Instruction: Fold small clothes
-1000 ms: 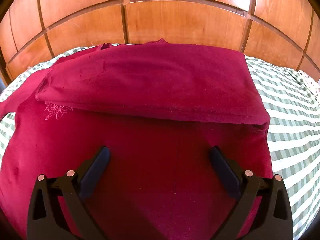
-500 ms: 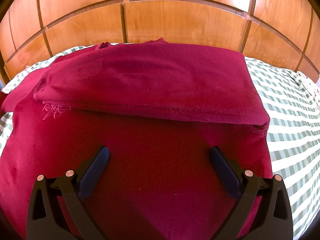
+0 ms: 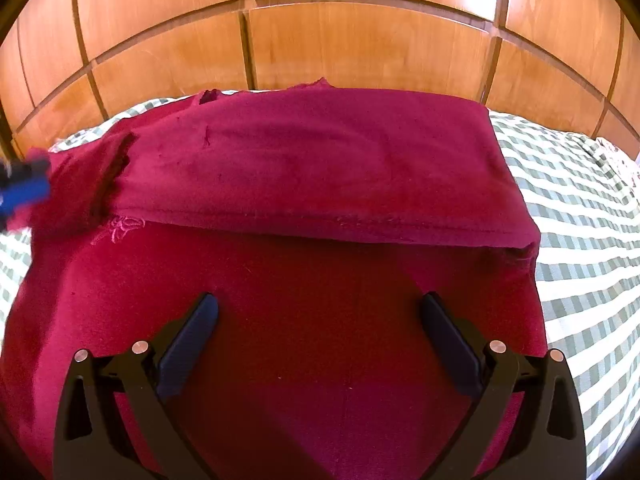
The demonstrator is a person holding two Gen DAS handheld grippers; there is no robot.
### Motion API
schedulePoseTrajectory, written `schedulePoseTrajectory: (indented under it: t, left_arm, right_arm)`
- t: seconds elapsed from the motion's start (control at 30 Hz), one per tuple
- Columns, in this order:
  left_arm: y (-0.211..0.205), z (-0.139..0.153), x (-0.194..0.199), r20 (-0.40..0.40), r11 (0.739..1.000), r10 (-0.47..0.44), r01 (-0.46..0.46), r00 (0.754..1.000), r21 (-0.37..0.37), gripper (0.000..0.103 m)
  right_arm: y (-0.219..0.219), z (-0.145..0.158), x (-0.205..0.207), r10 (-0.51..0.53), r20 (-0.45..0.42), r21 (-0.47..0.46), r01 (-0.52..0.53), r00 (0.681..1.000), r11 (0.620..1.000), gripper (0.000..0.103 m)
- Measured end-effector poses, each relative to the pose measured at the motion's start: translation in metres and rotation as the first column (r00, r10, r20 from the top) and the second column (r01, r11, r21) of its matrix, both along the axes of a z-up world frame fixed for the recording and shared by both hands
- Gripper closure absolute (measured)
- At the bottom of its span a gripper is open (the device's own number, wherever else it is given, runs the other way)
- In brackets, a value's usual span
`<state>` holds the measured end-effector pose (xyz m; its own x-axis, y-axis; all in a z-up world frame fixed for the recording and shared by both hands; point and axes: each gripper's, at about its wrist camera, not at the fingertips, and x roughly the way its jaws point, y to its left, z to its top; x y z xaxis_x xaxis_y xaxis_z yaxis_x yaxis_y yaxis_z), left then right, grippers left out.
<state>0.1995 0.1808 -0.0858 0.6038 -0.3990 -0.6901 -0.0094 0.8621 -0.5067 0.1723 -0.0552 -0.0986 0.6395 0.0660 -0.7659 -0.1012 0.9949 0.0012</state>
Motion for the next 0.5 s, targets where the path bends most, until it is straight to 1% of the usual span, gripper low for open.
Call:
schedulePoseTrajectory:
  t: [0.03, 0.1, 0.13, 0.17, 0.2, 0.23, 0.3, 0.4, 0.47, 0.5]
  left_arm:
    - [-0.003, -0.004, -0.011, 0.004, 1.0, -0.011, 0.011, 1.0, 0.029, 0.07]
    - [0.0, -0.009, -0.026, 0.015, 0.998, -0.022, 0.021, 1.0, 0.06, 0.069]
    - [-0.002, -0.011, -0.032, 0.02, 0.997, -0.024, 0.022, 1.0, 0.08, 0.069]
    - [0.001, -0.014, -0.044, 0.03, 0.993, -0.022, 0.019, 0.999, 0.116, 0.069]
    - [-0.004, -0.02, -0.044, 0.031, 0.991, -0.021, 0.016, 0.999, 0.133, 0.069]
    - [-0.002, -0.025, -0.053, 0.026, 0.988, -0.018, 0.014, 0.999, 0.152, 0.069]
    - [0.002, -0.031, -0.059, 0.018, 0.986, -0.003, 0.0, 1.0, 0.167, 0.069]
    - [0.008, -0.039, -0.067, 0.025, 0.986, 0.007, -0.012, 1.0, 0.168, 0.069]
    - [0.01, -0.041, -0.066, 0.034, 0.986, 0.007, -0.012, 0.999, 0.164, 0.069]
    - [0.01, -0.044, -0.067, 0.037, 0.986, 0.003, -0.009, 0.999, 0.165, 0.069]
  right_arm:
    - [0.0, 0.0, 0.0, 0.0, -0.001, 0.003, 0.0, 1.0, 1.0, 0.004]
    - [0.0, 0.003, 0.002, 0.002, -0.013, 0.006, -0.002, 1.0, 1.0, 0.004]
    - [0.0, 0.007, 0.003, 0.006, -0.019, 0.014, -0.005, 1.0, 1.0, 0.007]
    - [0.001, 0.011, 0.003, 0.017, -0.019, 0.036, -0.016, 1.0, 0.999, 0.019]
    - [0.004, 0.016, 0.004, 0.041, -0.022, 0.077, -0.039, 0.999, 0.996, 0.028]
    - [0.012, 0.023, 0.007, 0.091, -0.035, 0.145, -0.086, 0.995, 0.986, 0.032]
    - [0.031, 0.03, 0.013, 0.177, -0.05, 0.226, -0.161, 0.983, 0.961, 0.045]
    - [0.073, 0.037, 0.026, 0.281, -0.057, 0.266, -0.257, 0.958, 0.929, 0.052]
    - [0.102, 0.038, 0.039, 0.319, -0.061, 0.261, -0.294, 0.946, 0.92, 0.052]
    - [0.112, 0.038, 0.043, 0.327, -0.062, 0.257, -0.301, 0.943, 0.918, 0.055]
